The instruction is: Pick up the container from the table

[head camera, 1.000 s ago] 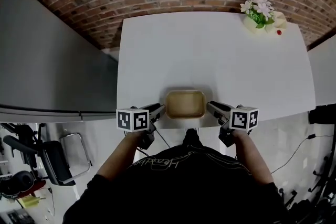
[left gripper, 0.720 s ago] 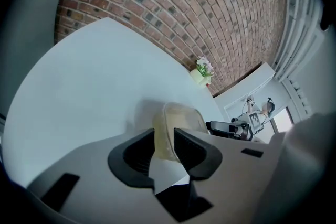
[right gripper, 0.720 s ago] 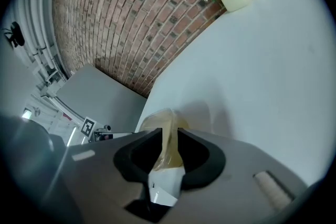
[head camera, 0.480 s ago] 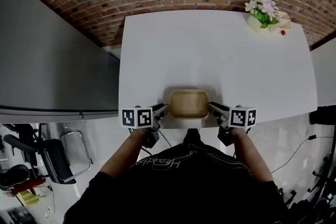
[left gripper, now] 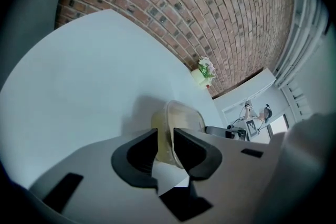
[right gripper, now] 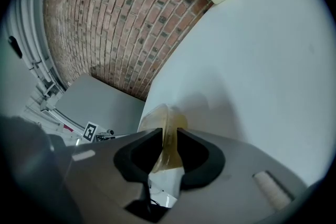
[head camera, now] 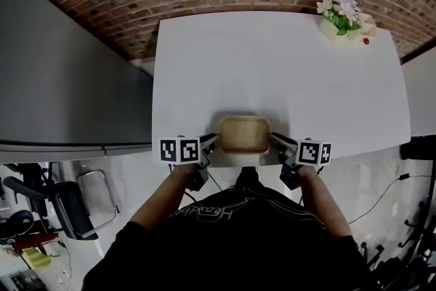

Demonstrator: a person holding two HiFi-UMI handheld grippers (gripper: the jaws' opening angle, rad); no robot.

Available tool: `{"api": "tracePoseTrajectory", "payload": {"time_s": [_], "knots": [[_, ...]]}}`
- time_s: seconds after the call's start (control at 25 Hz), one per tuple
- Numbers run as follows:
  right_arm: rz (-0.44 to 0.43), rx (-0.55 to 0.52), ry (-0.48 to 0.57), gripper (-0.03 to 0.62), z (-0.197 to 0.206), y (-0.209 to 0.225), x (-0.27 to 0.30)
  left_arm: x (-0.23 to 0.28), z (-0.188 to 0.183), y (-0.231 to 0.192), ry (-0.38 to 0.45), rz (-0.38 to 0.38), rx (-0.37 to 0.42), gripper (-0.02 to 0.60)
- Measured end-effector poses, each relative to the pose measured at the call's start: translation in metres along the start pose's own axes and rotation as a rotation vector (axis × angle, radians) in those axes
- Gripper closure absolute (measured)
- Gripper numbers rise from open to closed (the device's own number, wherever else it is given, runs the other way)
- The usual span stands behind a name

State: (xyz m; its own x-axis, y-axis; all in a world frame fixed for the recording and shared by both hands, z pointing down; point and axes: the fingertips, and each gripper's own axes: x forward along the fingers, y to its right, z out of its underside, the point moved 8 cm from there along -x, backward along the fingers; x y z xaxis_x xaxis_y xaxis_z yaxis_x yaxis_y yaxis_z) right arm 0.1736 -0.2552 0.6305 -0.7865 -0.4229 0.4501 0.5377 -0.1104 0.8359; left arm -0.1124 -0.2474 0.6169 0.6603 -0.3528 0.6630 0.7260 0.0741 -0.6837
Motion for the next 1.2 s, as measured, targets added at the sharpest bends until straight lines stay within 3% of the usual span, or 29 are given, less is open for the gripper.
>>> {"api": "tracePoseTrajectory", "payload": {"time_s": [0.64,1.2], "knots": [[-0.010,0.046,0.053,0.539,0.005,-0.004,-0.001,-0.001,0.001,0.004,-0.006,-0.023,-0.018,0.523],[-0.022,-0.062,0.145,0.542,0.019,-0.043,-0.027,-0.033,0.013,0.026,0.052,-0.005,0.042,0.523]]}}
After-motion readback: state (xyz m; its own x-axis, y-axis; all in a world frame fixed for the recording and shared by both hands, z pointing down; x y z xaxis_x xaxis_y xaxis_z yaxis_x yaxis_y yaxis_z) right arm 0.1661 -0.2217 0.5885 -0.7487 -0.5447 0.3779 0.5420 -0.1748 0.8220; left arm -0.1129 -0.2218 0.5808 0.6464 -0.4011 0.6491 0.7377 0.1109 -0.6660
